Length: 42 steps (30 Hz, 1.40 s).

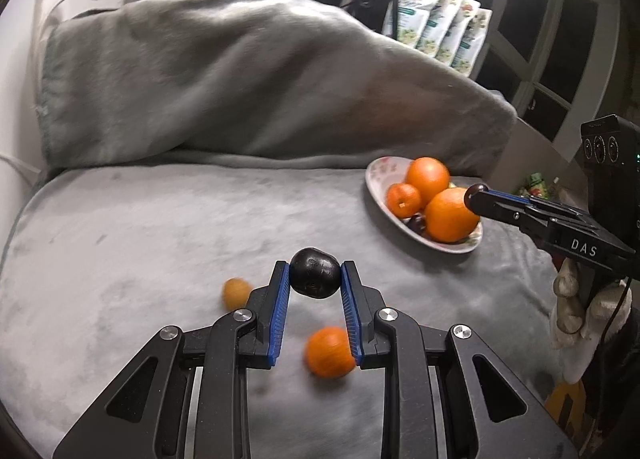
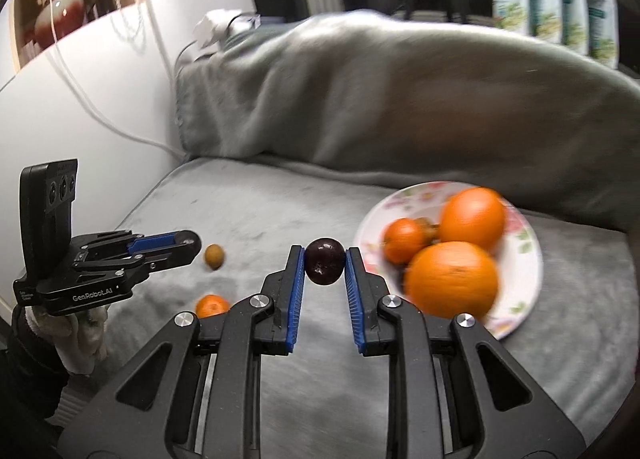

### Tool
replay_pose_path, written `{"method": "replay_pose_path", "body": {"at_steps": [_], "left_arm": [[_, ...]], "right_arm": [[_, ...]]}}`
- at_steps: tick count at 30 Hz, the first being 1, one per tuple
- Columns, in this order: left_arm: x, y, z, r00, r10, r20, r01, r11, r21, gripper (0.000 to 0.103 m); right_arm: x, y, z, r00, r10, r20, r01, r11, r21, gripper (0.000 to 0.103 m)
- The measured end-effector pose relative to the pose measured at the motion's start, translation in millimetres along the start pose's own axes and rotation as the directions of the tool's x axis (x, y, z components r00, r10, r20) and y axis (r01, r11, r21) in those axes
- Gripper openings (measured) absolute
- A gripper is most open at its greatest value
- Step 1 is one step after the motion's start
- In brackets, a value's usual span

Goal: Organize fruits
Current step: 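Carry the plum in the left gripper while the right carries the cherry over the plate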

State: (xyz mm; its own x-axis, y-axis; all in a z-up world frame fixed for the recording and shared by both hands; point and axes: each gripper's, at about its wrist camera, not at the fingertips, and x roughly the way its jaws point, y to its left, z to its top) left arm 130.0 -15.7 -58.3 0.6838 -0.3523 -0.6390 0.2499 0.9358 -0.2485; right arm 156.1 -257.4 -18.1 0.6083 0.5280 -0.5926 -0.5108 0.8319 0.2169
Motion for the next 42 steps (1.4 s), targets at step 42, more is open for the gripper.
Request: {"method": "replay_pose_path", "body": {"at_steps": [42], "left_arm": [[111, -84, 80, 0.993, -0.082, -0.086, 0.093, 0.988, 0.126, 0.024]], "right_arm": [[-8, -114, -20, 0.991, -0.134, -0.003, 0.133, 0.980, 0.147, 0.021]]}}
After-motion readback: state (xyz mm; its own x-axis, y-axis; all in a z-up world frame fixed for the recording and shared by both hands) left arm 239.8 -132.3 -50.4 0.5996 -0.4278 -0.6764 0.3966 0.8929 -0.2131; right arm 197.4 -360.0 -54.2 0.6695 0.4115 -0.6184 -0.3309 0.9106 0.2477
